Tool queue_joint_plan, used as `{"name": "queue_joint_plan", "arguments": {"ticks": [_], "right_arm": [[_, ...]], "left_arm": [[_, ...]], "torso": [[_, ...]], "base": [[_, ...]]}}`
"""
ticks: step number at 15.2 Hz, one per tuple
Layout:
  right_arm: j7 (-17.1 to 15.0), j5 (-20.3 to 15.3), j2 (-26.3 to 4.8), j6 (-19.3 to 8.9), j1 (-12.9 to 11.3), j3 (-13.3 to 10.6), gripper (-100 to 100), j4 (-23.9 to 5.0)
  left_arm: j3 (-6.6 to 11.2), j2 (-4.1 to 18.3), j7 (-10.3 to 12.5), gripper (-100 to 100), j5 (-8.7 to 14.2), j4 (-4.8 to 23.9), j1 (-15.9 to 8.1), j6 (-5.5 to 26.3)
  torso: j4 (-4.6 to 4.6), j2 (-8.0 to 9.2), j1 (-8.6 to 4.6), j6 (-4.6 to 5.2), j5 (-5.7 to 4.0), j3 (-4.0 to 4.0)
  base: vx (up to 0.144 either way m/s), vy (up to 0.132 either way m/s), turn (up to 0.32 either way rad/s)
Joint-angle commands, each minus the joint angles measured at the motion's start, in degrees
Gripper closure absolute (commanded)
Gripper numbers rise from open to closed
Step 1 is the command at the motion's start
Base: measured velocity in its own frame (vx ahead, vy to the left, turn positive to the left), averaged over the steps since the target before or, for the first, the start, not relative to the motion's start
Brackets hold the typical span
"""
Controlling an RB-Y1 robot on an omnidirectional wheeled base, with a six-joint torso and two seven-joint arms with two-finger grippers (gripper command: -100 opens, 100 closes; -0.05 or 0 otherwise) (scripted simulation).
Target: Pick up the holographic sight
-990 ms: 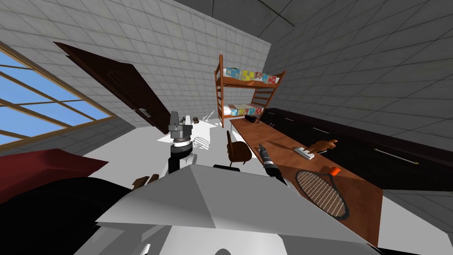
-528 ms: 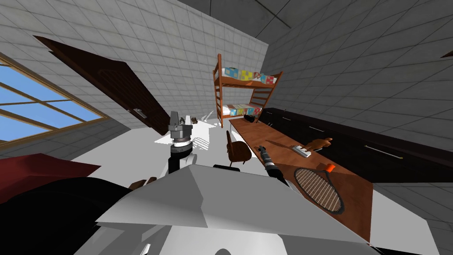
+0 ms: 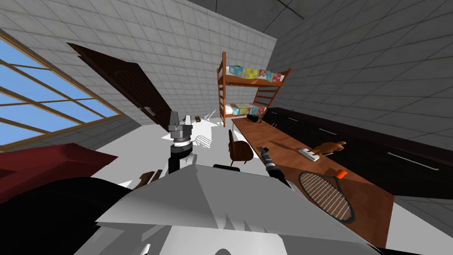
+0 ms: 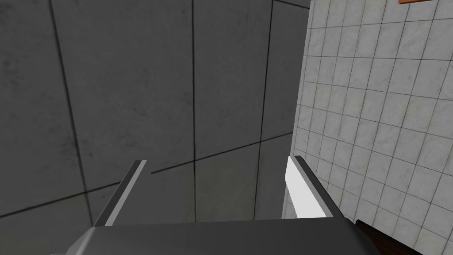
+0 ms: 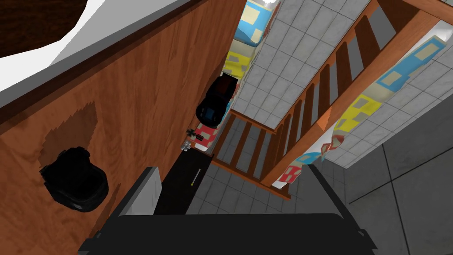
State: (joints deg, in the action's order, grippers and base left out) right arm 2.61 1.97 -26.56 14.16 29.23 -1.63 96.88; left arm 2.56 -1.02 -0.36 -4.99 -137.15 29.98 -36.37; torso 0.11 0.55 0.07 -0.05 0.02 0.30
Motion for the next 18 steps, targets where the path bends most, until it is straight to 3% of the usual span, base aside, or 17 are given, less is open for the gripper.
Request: {"name": "queue_joint_plan", "arguments": {"ticks": [1, 4, 8, 13, 15, 17, 18], "right_arm": [[1.0, 1.2, -2.2, -0.6, 0.3, -0.3, -100, -1.4], [2.0, 2.4, -4.2, -1.9, 0.3, -0.4, -100, -3.5], [3.2, 3.7, -6.4, -4.1, 0.1, -0.3, -100, -6.8], [4.9, 5.7, -9.5, -8.6, -0.7, 0.3, -100, -12.5], [4.9, 5.7, -9.5, -8.6, -0.7, 0.3, -100, -12.5], [5.8, 6.7, -11.1, -11.4, -1.3, 0.8, -100, -15.8], [5.8, 6.7, -11.1, -11.4, -1.3, 0.8, -100, -15.8]], "left_arm": [[0.0, 0.0, 0.0, 0, 0.0, 0.0, 0.0, 0.0], [0.0, 0.0, 0.0, 0, 0.0, 0.0, 0.0, 0.0], [0.01, 0.0, 0.0, 0, 0.0, 0.0, 0.0, 0.0], [0.01, 0.0, 0.0, 0, 0.0, 0.0, 0.0, 0.0], [0.01, 0.0, 0.0, 0, 0.0, 0.0, 0.0, 0.0], [0.01, 0.0, 0.0, 0, 0.0, 0.0, 0.0, 0.0], [0.01, 0.0, 0.0, 0, 0.0, 0.0, 0.0, 0.0]], "torso": [[0.0, 0.0, 0.0, 0.0, 0.0, 0.0], [0.07, 0.27, 0.11, 0.03, 0.02, 0.17], [-0.03, -0.25, 0.0, 0.04, 0.0, -0.12], [-0.13, -0.67, 0.05, 0.03, 0.01, -0.36], [-0.15, -0.79, 0.07, 0.03, 0.02, -0.43], [-0.15, -0.8, -0.02, 0.04, 0.0, -0.44], [-0.17, -0.87, 0.0, 0.03, 0.0, -0.47]], "base": [[-0.228, 0.042, 0.296], [-0.179, 0.055, 0.224], [-0.052, 0.039, 0.126], [0.031, 0.059, 0.139], [0.06, 0.043, 0.041], [0.078, 0.035, 0.068], [0.094, 0.05, 0.069]]}}
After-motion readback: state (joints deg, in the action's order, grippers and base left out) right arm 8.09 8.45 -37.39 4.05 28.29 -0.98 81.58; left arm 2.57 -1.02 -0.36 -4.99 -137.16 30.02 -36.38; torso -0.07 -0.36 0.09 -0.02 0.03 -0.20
